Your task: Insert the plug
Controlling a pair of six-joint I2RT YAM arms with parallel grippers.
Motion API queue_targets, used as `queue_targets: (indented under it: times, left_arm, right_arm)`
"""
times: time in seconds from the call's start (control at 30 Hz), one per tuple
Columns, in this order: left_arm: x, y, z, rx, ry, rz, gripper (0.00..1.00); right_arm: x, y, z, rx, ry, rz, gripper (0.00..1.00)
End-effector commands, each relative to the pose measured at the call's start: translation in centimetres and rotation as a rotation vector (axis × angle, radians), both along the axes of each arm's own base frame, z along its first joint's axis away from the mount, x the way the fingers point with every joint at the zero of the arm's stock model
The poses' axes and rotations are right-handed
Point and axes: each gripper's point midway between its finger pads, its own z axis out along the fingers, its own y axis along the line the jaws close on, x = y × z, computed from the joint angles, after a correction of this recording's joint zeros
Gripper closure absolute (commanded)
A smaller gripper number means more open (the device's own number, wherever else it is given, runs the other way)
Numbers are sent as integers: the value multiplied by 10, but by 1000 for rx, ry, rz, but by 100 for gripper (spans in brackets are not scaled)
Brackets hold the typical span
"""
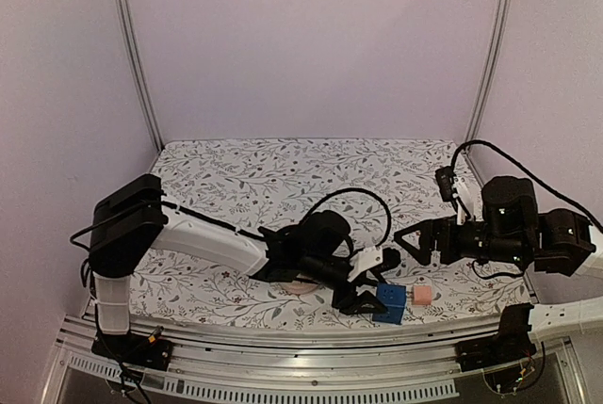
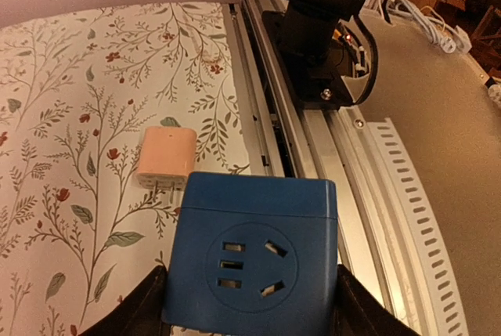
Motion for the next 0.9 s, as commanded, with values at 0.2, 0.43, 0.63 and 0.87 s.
queue_targets:
  times: [0.2,0.43,0.63,0.87]
  left_arm:
    - [20,36,73,-112,248,-25,73]
    - [24,61,71,-43,270,-23,71]
    - [11,72,84,-41,305,-99,71]
    - [3,80,101,-51,301,-142,71]
  right_arm:
    - [-41,41,24,200,-47,328,1]
    - [-35,50,5,128,-7,325,1]
    - [-38,62,-20,48,62,362,1]
    - [-50,73,-29,32,93,425,1]
